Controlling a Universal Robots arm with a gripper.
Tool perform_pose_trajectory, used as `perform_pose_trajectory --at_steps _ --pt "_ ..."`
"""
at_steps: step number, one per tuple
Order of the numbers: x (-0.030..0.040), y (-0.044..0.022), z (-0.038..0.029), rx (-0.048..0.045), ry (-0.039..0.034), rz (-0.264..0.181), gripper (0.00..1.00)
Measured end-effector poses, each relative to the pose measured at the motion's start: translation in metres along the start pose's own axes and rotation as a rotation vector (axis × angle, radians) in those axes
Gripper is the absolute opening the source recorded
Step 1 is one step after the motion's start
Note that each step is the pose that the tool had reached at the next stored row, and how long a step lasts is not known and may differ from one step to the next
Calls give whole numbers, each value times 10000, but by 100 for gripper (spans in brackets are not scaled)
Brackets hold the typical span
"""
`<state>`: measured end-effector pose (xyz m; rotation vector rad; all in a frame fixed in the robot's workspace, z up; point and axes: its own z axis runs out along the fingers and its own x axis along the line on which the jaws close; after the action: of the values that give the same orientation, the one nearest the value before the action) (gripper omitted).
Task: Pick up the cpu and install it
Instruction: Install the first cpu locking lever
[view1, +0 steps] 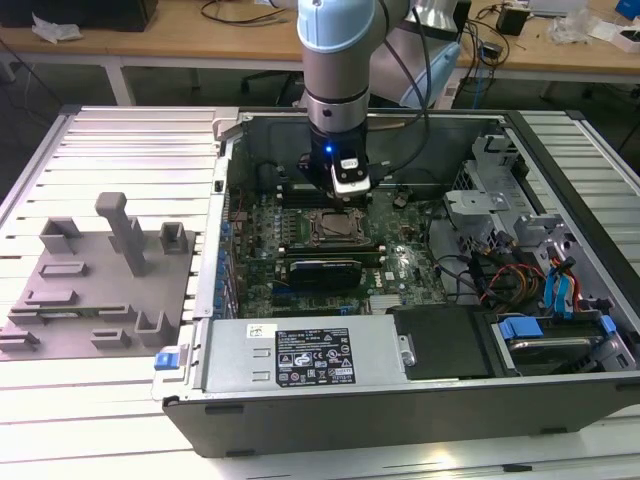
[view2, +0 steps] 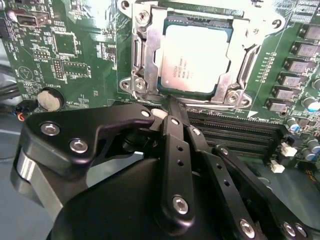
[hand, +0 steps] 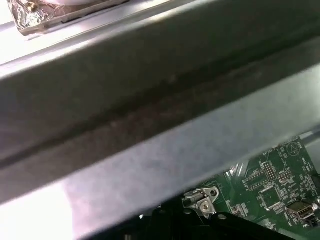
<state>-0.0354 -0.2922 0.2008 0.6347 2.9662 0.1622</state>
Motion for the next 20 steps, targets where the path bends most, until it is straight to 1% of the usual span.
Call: perform_pose_trajectory --at_steps 2,6,9,14,16,17,20 --pt "-1 -1 12 33 -15 8 11" --pt "-5 1 16 32 -16 14 11" --pt "-47 19 24 30 -17 14 11" --pt "-60 26 22 32 -17 14 11" --pt "-67 35 -16 18 -24 14 11" --pt "-69 36 -45 31 -20 13 11" --pt "-81 52 -173 45 -23 13 11"
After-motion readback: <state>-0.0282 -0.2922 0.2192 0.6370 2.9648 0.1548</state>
